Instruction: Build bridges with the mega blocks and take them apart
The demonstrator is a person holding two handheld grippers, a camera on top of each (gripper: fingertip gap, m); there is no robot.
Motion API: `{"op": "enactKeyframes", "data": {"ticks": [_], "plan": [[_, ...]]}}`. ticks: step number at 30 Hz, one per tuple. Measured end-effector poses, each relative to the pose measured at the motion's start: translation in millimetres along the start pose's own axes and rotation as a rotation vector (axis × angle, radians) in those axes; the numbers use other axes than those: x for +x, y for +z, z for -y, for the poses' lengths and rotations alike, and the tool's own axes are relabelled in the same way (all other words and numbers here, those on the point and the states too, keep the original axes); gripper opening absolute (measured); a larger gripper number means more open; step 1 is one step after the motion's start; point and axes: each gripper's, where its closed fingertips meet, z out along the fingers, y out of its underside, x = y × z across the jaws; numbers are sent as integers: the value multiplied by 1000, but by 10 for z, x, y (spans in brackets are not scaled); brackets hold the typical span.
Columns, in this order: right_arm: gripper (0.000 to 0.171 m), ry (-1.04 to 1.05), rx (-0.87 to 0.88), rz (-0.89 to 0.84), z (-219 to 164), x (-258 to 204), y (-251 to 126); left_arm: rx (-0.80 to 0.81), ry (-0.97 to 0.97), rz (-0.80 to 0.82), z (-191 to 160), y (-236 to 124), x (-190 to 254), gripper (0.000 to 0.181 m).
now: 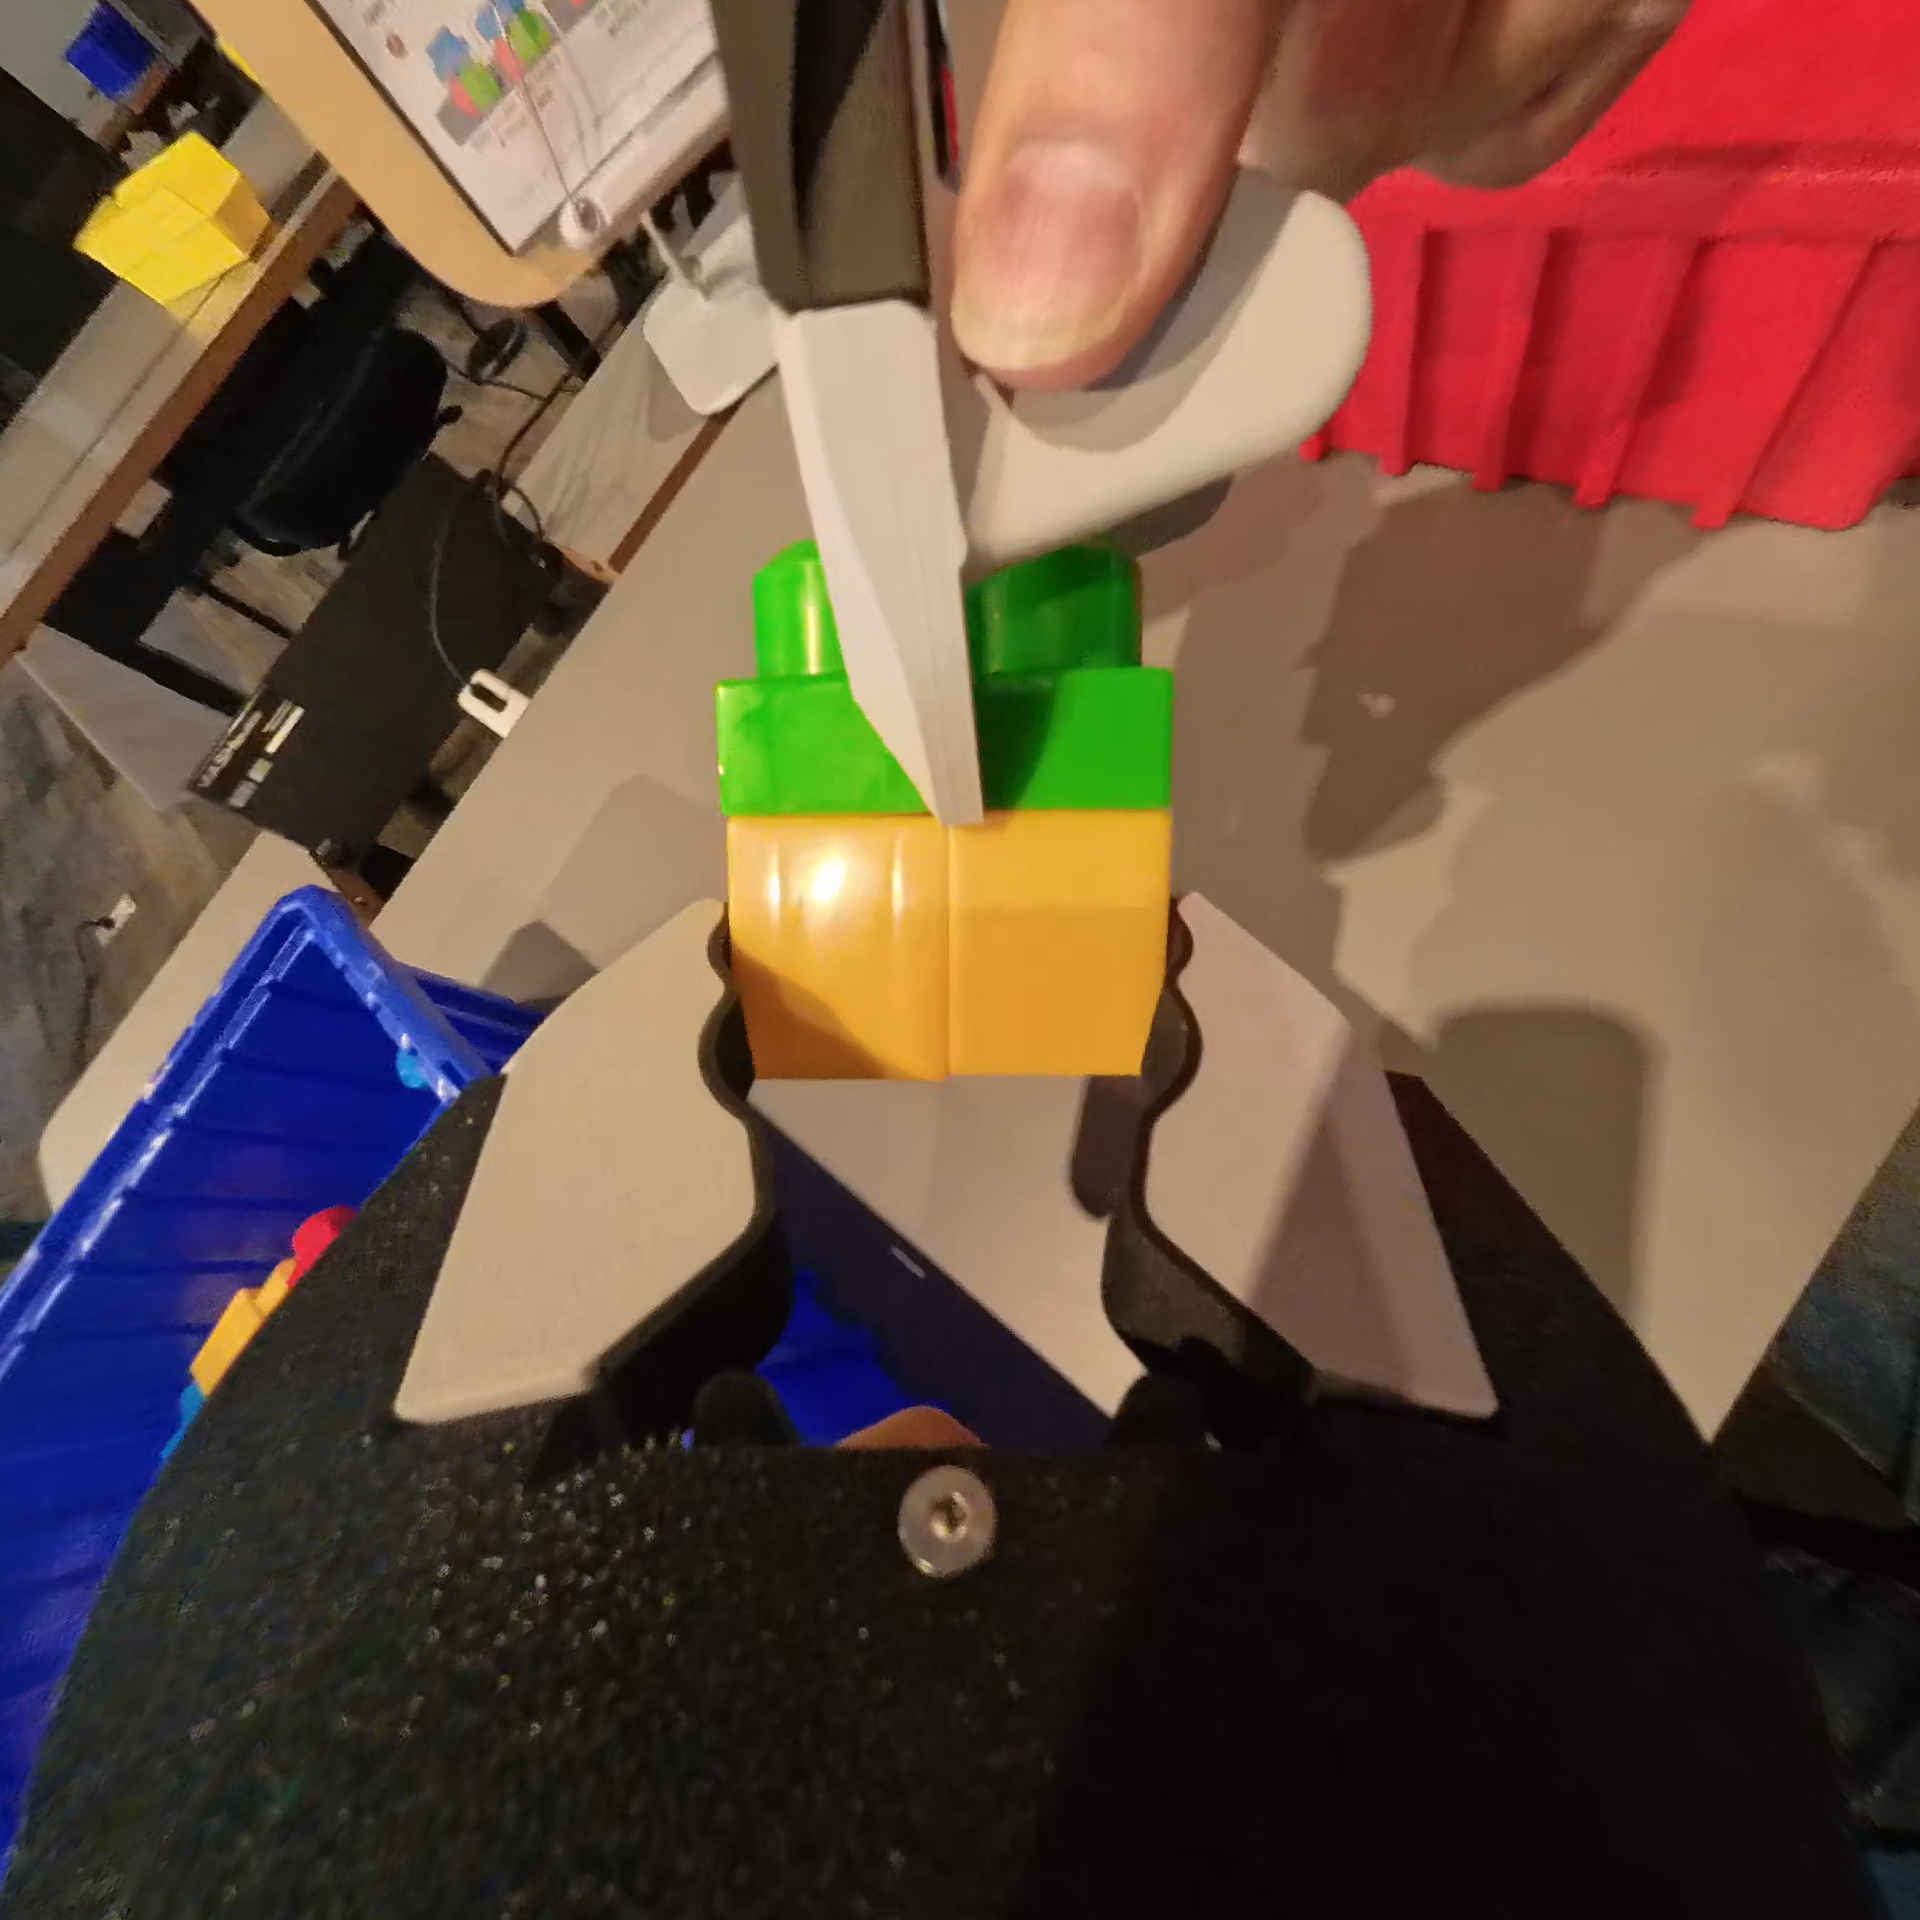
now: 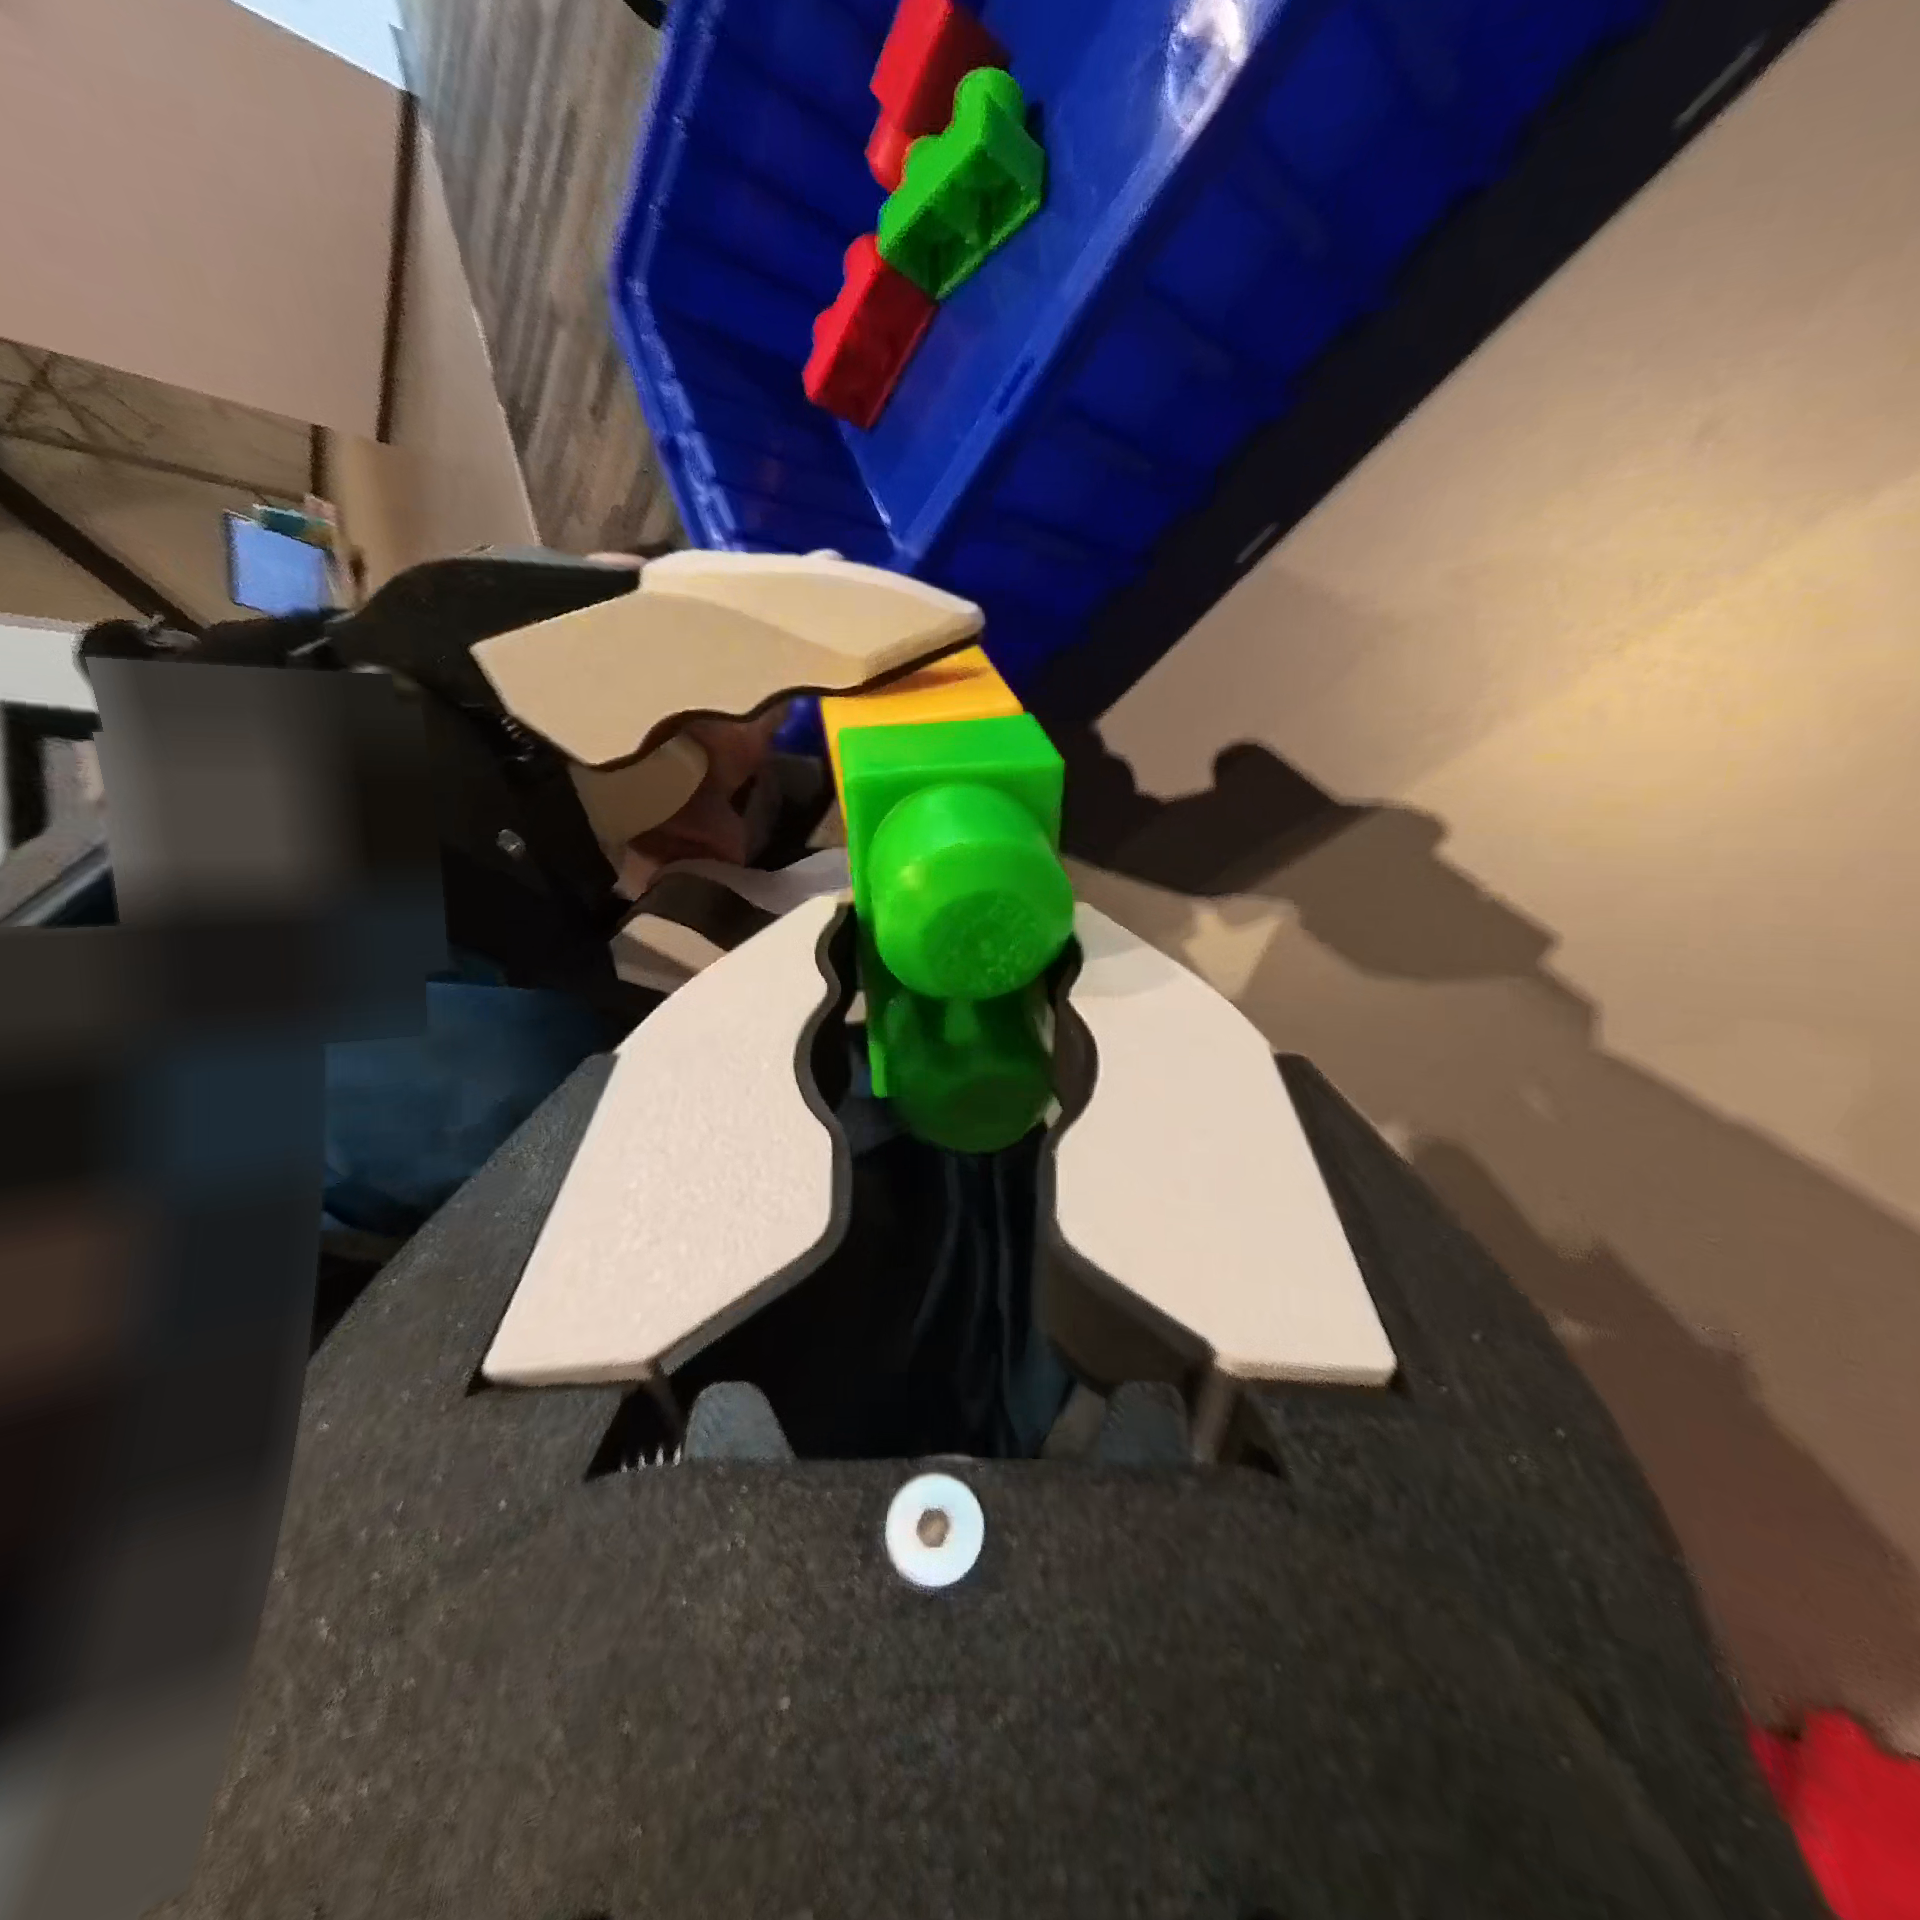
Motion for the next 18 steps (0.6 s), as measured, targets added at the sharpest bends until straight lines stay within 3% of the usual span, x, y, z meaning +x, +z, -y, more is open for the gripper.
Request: {"op": "enactKeyframes", "data": {"ticks": [6,12,14,18], "plan": [[43,11,46,159,50,-180,-53,73,-57,-51,72,-63,-19,75],[67,-94,123,118,126,-242,-196,91,-93,-102,58,-57,-18,75],[75,-243,142,5,160,-201,-297,111,-119,-155,80,-55,30,75],[93,-734,181,-192,164,-317,-495,148,-160,-272,119,-97,123,75]]}}
